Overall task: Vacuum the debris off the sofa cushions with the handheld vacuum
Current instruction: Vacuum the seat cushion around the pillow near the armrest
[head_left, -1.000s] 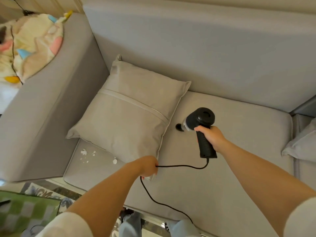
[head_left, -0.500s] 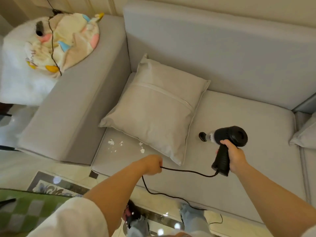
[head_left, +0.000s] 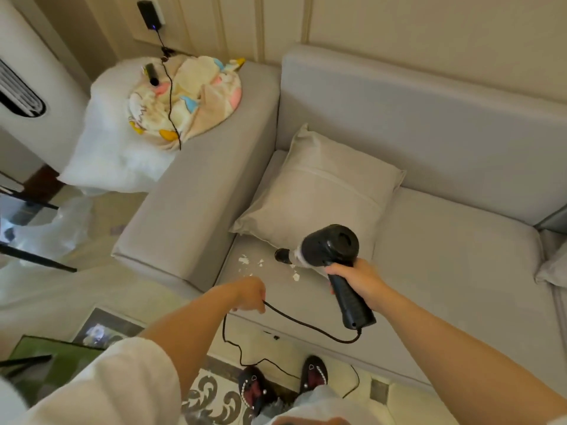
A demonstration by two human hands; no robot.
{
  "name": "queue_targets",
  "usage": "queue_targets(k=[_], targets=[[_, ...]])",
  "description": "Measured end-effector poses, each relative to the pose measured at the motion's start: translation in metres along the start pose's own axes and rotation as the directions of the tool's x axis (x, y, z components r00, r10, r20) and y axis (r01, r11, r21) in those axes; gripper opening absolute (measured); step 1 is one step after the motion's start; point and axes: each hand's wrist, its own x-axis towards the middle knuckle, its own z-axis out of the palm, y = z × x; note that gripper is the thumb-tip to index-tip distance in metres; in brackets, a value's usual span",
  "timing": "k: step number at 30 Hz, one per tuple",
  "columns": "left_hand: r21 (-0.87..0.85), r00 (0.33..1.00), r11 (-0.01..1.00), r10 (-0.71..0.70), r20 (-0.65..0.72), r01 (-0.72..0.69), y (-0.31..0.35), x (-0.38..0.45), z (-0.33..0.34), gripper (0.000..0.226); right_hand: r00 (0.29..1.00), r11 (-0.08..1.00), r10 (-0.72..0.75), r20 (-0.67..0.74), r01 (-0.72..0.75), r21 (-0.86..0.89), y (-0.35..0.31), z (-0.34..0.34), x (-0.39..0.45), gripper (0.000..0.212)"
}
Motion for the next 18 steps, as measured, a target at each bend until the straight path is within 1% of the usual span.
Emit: queue_targets(k=[2,4,7,9,12,14,16,18], targets=[[-0.029,0.999,0.999,-0.024,-0.049,0.023,-0.015,-0.002,0.000,0.030,0.999,0.995,-0.002,0.042,0.007,-0.096,-0.002,0.025,0.018,0.018],[-0.084,0.993,0.995,-0.065,-0.098,0.057,-0.033,-0.004,-0.001,0.027,0.999,0.992,0.019,0.043,-0.014,-0.122,-0.004,0.044,0.041,0.027],[-0.178,0.979,0.977,-0.141,-0.150,0.113,-0.059,-0.008,-0.003,0.023,0.996,0.995,0.087,0.013,-0.086,-0.058,-0.006,0.062,0.074,0.038],[-0.221,0.969,0.963,-0.189,-0.158,0.152,-0.072,-0.008,-0.003,0.021,0.991,0.991,0.134,-0.008,-0.134,-0.010,-0.009,0.070,0.093,0.040],[-0.287,0.954,0.942,-0.233,-0.187,0.174,-0.086,-0.001,-0.002,0.006,0.982,0.981,0.187,-0.009,-0.186,0.059,-0.013,0.079,0.116,0.041],[-0.324,0.947,0.928,-0.255,-0.194,0.183,-0.093,0.006,0.000,0.008,0.978,0.975,0.209,0.001,-0.209,0.077,-0.014,0.083,0.125,0.037],[-0.334,0.951,0.924,-0.256,-0.171,0.189,-0.097,0.012,0.003,0.006,0.972,0.970,0.235,-0.008,-0.234,0.072,-0.012,0.087,0.131,0.034],[-0.326,0.958,0.927,-0.245,-0.150,0.186,-0.102,0.017,0.004,0.013,0.968,0.966,0.250,-0.022,-0.248,0.073,-0.011,0.088,0.134,0.036]])
